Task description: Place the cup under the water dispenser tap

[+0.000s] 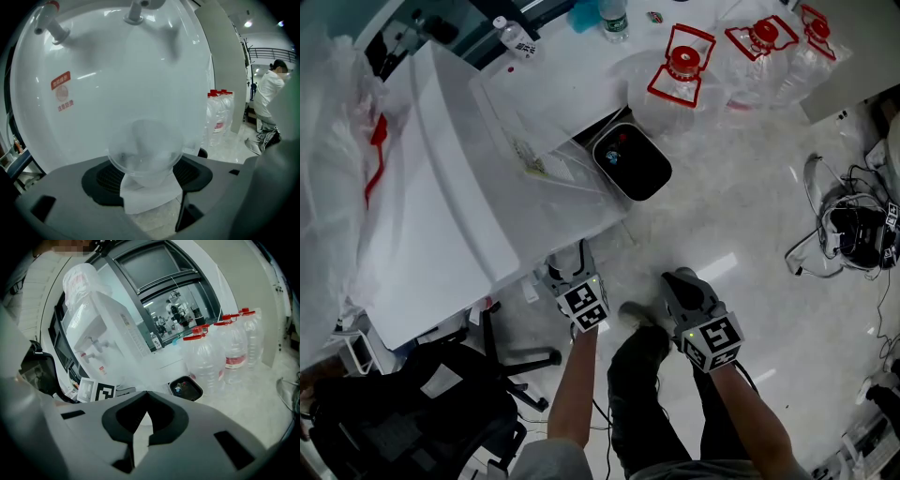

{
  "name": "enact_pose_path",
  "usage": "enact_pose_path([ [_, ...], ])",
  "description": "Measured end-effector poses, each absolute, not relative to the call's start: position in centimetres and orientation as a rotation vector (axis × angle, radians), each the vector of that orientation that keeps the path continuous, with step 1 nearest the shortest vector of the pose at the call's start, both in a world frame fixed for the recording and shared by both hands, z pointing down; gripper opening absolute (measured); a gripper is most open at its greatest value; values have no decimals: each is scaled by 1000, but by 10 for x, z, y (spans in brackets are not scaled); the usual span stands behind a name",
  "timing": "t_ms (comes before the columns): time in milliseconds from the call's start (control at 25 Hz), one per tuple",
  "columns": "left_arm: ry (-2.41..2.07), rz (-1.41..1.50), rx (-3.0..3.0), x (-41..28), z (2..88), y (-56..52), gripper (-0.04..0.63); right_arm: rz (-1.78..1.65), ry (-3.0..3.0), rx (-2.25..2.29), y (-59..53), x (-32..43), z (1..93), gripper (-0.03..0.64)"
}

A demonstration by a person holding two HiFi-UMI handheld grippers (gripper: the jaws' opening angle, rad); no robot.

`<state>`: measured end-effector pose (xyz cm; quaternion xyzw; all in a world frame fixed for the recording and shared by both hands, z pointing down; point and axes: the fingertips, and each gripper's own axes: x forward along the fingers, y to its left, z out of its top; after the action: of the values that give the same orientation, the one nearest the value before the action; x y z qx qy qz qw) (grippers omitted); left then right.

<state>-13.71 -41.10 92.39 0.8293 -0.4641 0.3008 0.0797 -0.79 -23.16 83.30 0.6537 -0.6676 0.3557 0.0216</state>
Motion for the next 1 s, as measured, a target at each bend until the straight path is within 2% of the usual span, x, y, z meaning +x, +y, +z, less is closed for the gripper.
enact_pose_path([
  [680, -1394, 943, 2431, -149, 914, -406, 313, 1131, -2077, 2043, -230, -11, 825, 11],
  [1000, -1267, 995, 2383, -164, 879, -365, 314, 1163, -2105, 2049, -230, -19, 782, 11],
])
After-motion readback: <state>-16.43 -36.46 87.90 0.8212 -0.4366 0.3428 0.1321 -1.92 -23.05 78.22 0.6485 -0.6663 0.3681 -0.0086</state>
